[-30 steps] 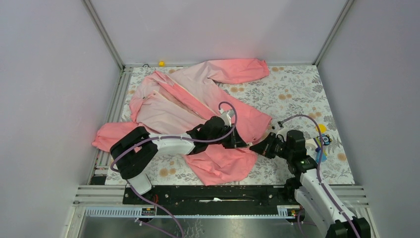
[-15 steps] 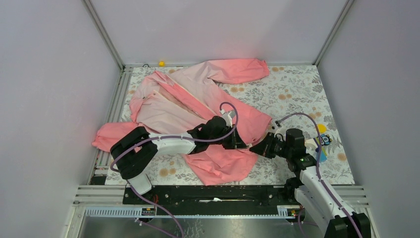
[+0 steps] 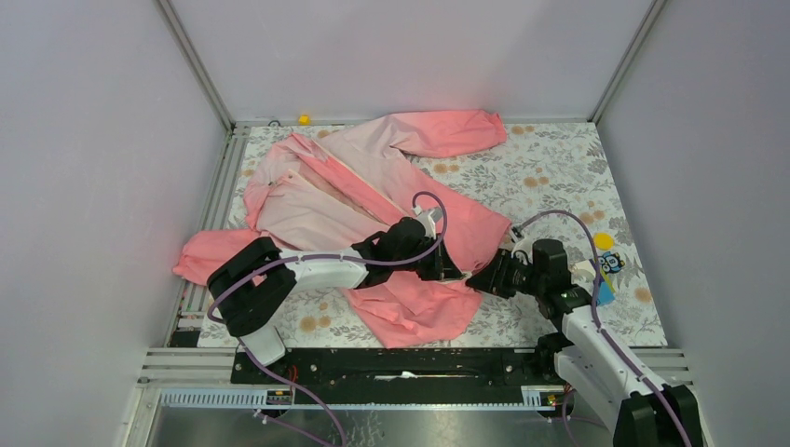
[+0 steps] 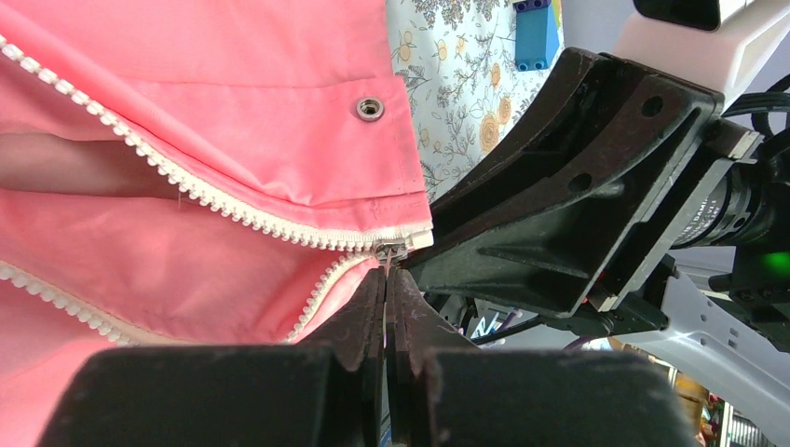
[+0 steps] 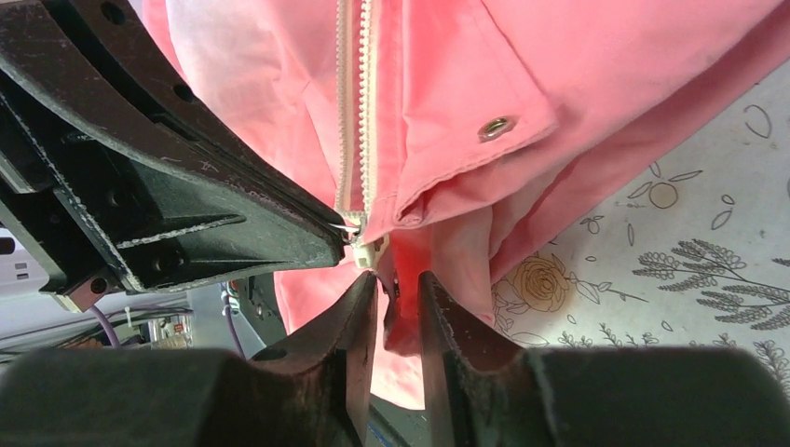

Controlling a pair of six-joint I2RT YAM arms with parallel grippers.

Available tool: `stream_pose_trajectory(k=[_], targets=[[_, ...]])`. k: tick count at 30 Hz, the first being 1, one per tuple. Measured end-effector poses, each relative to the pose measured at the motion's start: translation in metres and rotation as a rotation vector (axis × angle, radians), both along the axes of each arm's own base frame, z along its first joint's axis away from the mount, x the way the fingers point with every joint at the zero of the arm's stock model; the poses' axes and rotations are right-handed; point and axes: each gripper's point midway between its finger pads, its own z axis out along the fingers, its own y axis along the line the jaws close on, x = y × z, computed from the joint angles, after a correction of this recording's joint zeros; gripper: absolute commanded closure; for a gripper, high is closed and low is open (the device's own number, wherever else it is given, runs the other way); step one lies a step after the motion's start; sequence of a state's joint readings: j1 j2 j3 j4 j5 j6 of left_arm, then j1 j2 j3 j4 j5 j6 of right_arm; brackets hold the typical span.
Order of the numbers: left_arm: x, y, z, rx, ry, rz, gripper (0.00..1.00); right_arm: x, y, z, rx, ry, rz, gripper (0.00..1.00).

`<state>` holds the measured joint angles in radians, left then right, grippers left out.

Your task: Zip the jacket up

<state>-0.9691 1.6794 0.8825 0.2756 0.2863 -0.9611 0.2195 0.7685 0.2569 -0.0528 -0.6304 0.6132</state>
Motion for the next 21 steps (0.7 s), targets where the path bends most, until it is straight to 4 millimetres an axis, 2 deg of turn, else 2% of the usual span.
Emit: stream_pose_trajectory(k=[3,5,7,8,9,21], targets=[[0.0001,-0.0004,0.0004,-0.001,0.0,-0.001,1.0,-0.0003,0.0044,0.0011,-0.001,-0.01,0.019,0.69],[0.0,-0.0013,0.0012,-0.003,0.001,-0.004,1.0,-0.0004,0.0074,0.0013,-0.003,-0.018,0.031,0.72],[-0.0001,-0.0022,0.0014,-0.005,0.002,-0.007,1.0,-0.0002,0.0099,0.0011,-0.006,-0.021,0.04,0.81],[-0.0001,-0.0023,0.0014,-0.005,0.002,-0.008,1.0,0.0001,0.0105,0.0008,-0.009,-0.02,0.042,0.93],[-0.0002,-0.0024,0.0014,-0.005,0.002,-0.008,1.0,0.0012,0.0108,0.0009,-0.015,-0.021,0.041,1.0],[0.0044,-0.0023,0.0021,0.003,0.0,0.014,1.0,0.0092,0.0048,0.0082,-0.052,-0.06,-0.01,1.0]])
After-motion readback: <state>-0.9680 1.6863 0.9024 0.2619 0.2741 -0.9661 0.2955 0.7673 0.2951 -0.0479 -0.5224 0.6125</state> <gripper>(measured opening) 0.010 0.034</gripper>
